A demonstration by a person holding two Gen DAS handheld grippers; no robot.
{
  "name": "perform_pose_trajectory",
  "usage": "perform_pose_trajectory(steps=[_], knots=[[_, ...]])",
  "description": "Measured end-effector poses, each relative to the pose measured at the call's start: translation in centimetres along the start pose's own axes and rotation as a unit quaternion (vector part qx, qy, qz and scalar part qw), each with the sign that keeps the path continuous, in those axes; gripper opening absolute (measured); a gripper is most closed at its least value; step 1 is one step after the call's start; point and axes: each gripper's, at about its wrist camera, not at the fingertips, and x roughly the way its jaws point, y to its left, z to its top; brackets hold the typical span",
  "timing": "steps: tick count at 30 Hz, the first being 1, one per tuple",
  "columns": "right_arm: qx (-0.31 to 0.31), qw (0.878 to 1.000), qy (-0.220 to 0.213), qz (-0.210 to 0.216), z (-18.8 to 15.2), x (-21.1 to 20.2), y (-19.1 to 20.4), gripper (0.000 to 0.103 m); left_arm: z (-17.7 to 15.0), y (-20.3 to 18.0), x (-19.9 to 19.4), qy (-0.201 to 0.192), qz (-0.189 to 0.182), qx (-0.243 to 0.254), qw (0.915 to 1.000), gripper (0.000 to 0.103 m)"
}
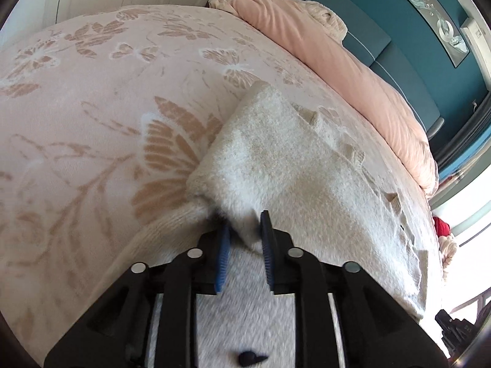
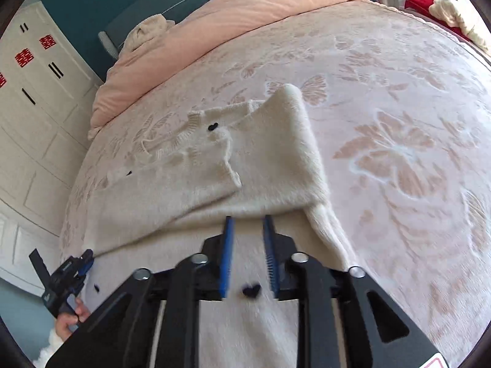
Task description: Fold small clothes
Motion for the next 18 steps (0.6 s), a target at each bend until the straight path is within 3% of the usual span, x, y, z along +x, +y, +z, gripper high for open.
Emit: perform_pose_trajectory(steps=[1, 2, 3, 4, 7, 11, 18], knots=[[0.003, 1.000, -0.003, -0.011, -1.7, -1.9, -1.2, 0.056, -0.3, 0.4, -1.7, 0.007, 0.005, 0.006, 0.9999, 0.055], [0.006, 1.000, -0.006, -0.021, -3.5, -3.8, -2.5, 0.065, -0.8, 1.2, -3.7, 0.012, 0.014, 0.010, 0.9998, 0.066], [0.012, 0.999, -0.003, -0.033, -5.5, -5.5, -3.9, 0.066, -1.4, 2.3, -5.8, 0.012, 0.014, 0.010, 0.9998, 0.076], [0.018, 0.999, 0.006, -0.044, -7.5, -6.8, -5.2, 0.066, -2.2, 3.5, -7.8, 0.015, 0.011, 0.008, 0.9998, 0.081], [0.049, 0.996, 0.040, -0.061, -13.3, -9.7, -8.5, 0.066, -5.0, 8.1, -12.9, 0.050, 0.005, -0.013, 0.9986, 0.086], [0.071, 0.994, 0.070, -0.042, -18.3, -11.0, -9.4, 0.066, -9.4, 12.8, -17.1, 0.099, 0.017, -0.045, 0.9939, 0.087], [0.067, 0.994, 0.087, 0.006, -20.2, -8.1, -7.0, 0.069, -13.0, 12.0, -17.9, 0.109, -0.029, -0.080, 0.9904, 0.095]])
